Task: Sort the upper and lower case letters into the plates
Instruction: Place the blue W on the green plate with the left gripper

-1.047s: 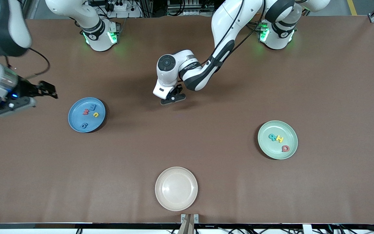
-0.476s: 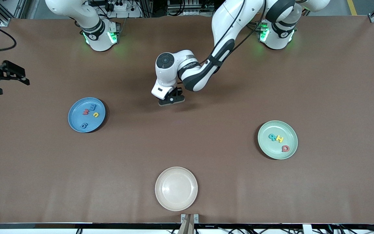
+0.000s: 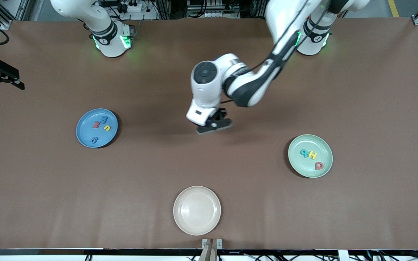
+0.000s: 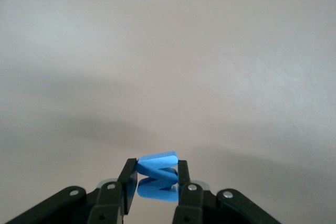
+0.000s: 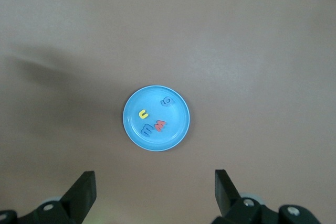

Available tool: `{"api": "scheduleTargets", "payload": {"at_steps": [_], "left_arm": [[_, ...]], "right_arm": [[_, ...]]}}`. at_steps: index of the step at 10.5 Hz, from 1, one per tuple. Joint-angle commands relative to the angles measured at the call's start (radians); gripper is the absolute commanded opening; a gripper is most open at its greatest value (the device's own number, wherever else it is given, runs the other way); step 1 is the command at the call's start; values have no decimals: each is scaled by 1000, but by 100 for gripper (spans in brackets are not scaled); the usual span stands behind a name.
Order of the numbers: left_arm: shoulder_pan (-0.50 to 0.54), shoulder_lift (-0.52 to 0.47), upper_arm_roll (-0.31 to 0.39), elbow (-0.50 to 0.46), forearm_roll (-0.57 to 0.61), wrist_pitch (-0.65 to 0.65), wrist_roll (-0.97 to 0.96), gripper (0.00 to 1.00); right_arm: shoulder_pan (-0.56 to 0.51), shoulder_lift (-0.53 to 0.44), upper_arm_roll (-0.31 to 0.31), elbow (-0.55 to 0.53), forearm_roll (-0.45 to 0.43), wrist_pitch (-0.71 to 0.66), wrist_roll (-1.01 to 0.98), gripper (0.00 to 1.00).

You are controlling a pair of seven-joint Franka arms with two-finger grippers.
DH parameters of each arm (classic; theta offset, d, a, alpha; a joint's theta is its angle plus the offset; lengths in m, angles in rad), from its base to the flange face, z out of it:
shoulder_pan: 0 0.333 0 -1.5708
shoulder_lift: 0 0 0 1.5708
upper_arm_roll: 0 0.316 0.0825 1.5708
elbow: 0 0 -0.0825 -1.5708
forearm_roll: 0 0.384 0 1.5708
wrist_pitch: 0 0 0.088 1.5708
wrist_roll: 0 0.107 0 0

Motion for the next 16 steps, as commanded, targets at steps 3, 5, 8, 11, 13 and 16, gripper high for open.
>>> {"api": "scheduleTargets", "payload": {"at_steps": [3, 5, 8, 11, 13, 16], "left_arm": [[327, -195, -98, -232, 10, -32, 383, 0], [446, -252, -88, -345, 12, -32, 540, 0], [523, -262, 4, -421, 20, -30, 611, 0], [528, -243, 55, -413, 24, -20, 613, 46], [530, -260, 61, -406, 26, -20, 718, 100], [530, -323, 72, -357, 10, -23, 785, 100]], "right_arm": [[-8, 4, 16, 39, -79, -52, 23, 100], [-13, -1, 8, 41, -79, -69, 22, 100], [-15, 2, 7, 47, -35, -70, 105, 100], [-2, 19, 16, 47, -10, -26, 458, 100], [-5, 13, 16, 45, -6, -29, 464, 100], [-4, 13, 19, 86, -10, -35, 456, 100]]}}
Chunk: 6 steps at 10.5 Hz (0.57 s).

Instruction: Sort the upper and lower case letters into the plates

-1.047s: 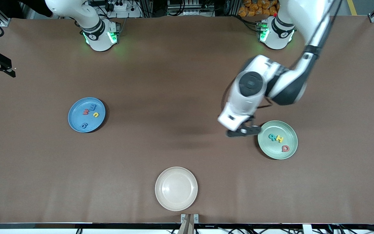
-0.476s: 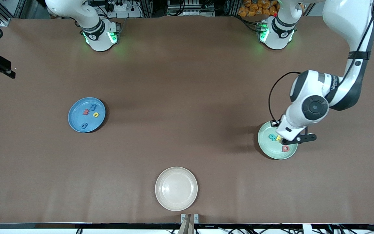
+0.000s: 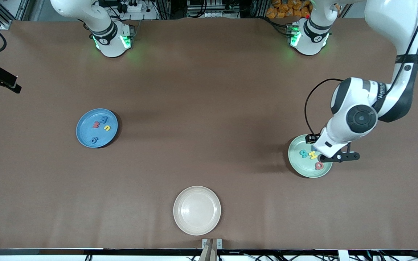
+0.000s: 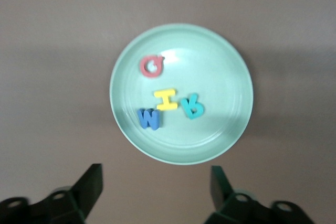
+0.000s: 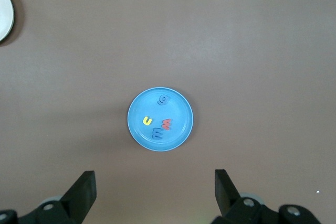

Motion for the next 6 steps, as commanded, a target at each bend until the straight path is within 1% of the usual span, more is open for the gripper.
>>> {"api": "scheduleTargets", "payload": {"at_steps": [1, 2, 3, 4, 5, 6], "left_arm": [[9, -115, 9, 9, 9, -6, 27, 100], [12, -175, 9, 9, 9, -9, 28, 100], [15, -230, 7, 8, 8, -24, 30, 100], [18, -280, 7, 9, 6, -71, 31, 100], [18, -324, 6, 8, 2, -94, 31, 100], [18, -359, 4, 9, -30, -122, 31, 100]], "right_arm": [[-4, 2, -4, 65, -1, -21, 19, 100], [-9, 2, -4, 75, -5, -54, 24, 100], [-8, 5, -2, 111, -9, -53, 27, 100], [-11, 10, -8, 125, -8, -50, 29, 100], [-11, 10, -8, 125, -6, -36, 26, 100], [-8, 12, -8, 125, -6, -29, 23, 100]]}}
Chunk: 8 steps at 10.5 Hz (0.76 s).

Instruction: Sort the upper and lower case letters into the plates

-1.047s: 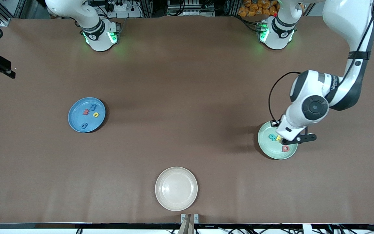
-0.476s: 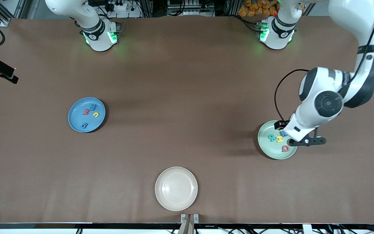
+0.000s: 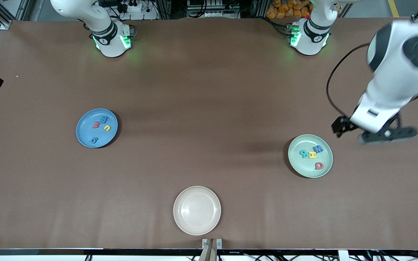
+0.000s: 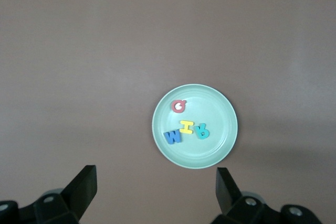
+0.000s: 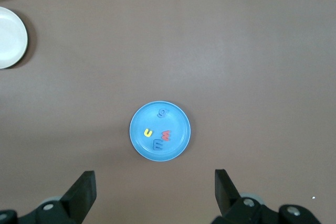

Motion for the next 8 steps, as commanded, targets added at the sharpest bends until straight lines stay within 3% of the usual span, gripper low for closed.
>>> {"api": "scheduleTargets", "payload": {"at_steps": [1, 3, 5, 8], "left_arm": [[9, -107, -1, -29, -34, -62, 49, 100], [47, -172, -1, -18, -74, -139, 129, 100], [63, -181, 23, 67, -201, -319, 175, 100], [61, -218, 37, 88, -206, -447, 214, 100]], "right_arm": [[-4, 12, -1, 19, 1, 0, 5, 100], [-4, 12, -1, 19, 7, 0, 0, 100], [1, 12, 6, 19, 7, 0, -1, 100], [12, 14, 6, 19, 8, 0, -1, 100]]}}
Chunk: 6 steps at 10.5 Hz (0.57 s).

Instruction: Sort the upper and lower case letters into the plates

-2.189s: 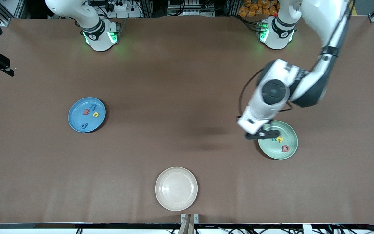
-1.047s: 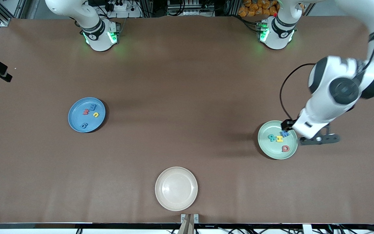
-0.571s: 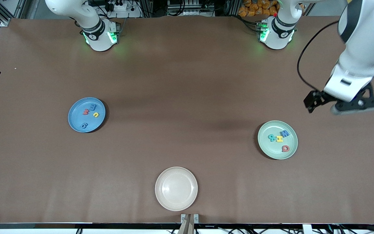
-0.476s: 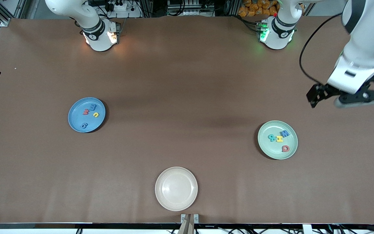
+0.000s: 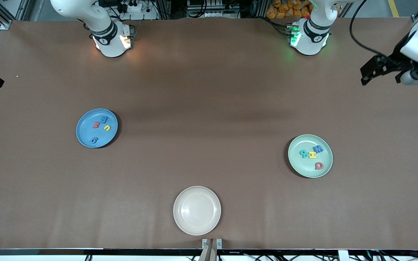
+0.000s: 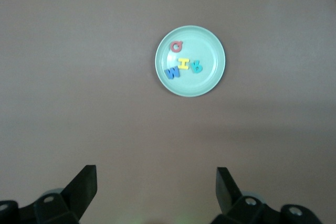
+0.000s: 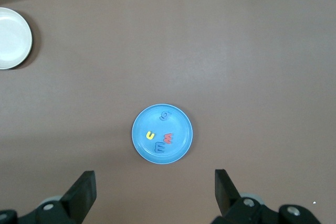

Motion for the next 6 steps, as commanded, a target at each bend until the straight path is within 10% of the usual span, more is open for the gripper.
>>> {"api": "scheduleTargets", "payload": {"at_steps": [1, 6], "left_arm": [[4, -32, 19, 6, -45, -59, 48, 100], [-35, 46, 48, 48, -52, -56, 91, 100]], "right_arm": [[7, 7, -5, 17, 7, -6, -1, 100], [12, 8, -5, 13, 7, -9, -1, 100]]}}
